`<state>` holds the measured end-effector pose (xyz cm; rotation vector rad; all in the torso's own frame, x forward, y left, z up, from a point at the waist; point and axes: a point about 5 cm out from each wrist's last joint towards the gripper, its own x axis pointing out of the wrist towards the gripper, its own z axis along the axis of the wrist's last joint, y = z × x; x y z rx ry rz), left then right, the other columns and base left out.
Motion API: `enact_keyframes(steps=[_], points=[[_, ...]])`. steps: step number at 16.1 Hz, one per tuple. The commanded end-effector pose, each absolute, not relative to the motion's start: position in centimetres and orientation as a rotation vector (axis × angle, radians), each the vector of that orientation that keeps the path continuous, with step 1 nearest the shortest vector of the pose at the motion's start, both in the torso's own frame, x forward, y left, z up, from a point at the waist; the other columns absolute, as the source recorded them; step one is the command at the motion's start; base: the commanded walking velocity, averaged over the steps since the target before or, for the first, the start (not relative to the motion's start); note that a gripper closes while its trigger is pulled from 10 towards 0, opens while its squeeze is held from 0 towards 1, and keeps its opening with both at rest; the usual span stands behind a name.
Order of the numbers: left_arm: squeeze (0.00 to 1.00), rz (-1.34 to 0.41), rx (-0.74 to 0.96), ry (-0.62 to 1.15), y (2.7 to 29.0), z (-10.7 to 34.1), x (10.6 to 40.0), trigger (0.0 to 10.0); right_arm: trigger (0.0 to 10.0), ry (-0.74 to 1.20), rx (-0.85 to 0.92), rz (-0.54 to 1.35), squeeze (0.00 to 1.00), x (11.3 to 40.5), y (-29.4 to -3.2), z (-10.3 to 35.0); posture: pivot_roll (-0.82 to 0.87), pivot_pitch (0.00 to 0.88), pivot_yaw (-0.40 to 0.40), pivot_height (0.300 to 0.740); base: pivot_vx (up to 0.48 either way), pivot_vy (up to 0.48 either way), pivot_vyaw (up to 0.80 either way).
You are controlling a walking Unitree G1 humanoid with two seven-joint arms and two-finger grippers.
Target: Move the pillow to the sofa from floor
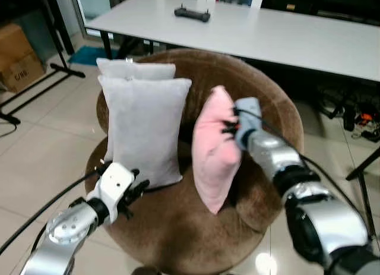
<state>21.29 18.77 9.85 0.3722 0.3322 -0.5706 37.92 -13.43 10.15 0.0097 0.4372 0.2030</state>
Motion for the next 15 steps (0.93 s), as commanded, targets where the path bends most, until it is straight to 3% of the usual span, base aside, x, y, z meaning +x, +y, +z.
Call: enact_keyframes(steps=[1,3,4,5,10,11,12,13,15], points=[[0.13,-0.605,0.373,0.359,18.7,9.8,20.9,10.0,10.0,0.399,0.058,0.087,0.00,38.6,-15.2,11.2,0.23,0.000,-0.030,0.740,0.000,0.000,0.00],[0.13,-0.620,0.376,0.366,18.8,9.9,20.9,10.0,10.0,0.396,0.056,-0.003,0.00,38.8,-16.4,11.5,0.23,0.000,-0.028,0.740,0.000,0.000,0.00],[0.13,-0.628,0.374,0.361,18.8,10.1,21.1,10.0,10.0,0.380,0.012,-0.072,1.00,39.0,-17.5,12.0,0.23,0.000,-0.026,0.740,0.000,0.000,0.00],[0.13,-0.626,0.378,0.357,18.8,10.2,21.2,10.0,10.0,0.368,-0.057,-0.087,1.00,39.1,-17.9,12.3,0.23,0.000,-0.029,0.740,0.000,0.000,0.00],[0.13,-0.622,0.381,0.334,18.6,10.4,21.8,10.0,10.0,0.326,0.068,-0.129,1.00,39.1,-19.5,12.8,0.22,0.000,-0.023,0.740,0.000,0.000,0.00],[0.13,-0.628,0.378,0.322,18.3,10.5,22.2,10.0,10.0,0.315,0.111,-0.139,0.64,39.0,-20.1,12.8,0.21,0.000,-0.017,0.740,0.000,0.000,0.00],[0.13,-0.628,0.375,0.307,18.0,10.6,22.6,10.0,10.0,0.290,0.182,-0.160,0.14,39.0,-20.6,13.0,0.21,0.000,-0.015,0.740,0.000,0.000,0.00],[0.13,-0.625,0.371,0.293,17.8,10.7,22.9,10.0,10.0,0.249,0.193,-0.198,0.00,39.0,-21.3,13.4,0.20,0.000,-0.007,0.740,0.000,0.000,0.00],[0.13,-0.592,0.344,0.250,17.2,11.0,23.8,10.0,10.0,0.203,0.209,-0.192,0.00,39.0,-22.2,14.0,0.19,0.000,0.003,0.740,0.000,0.000,0.00]])
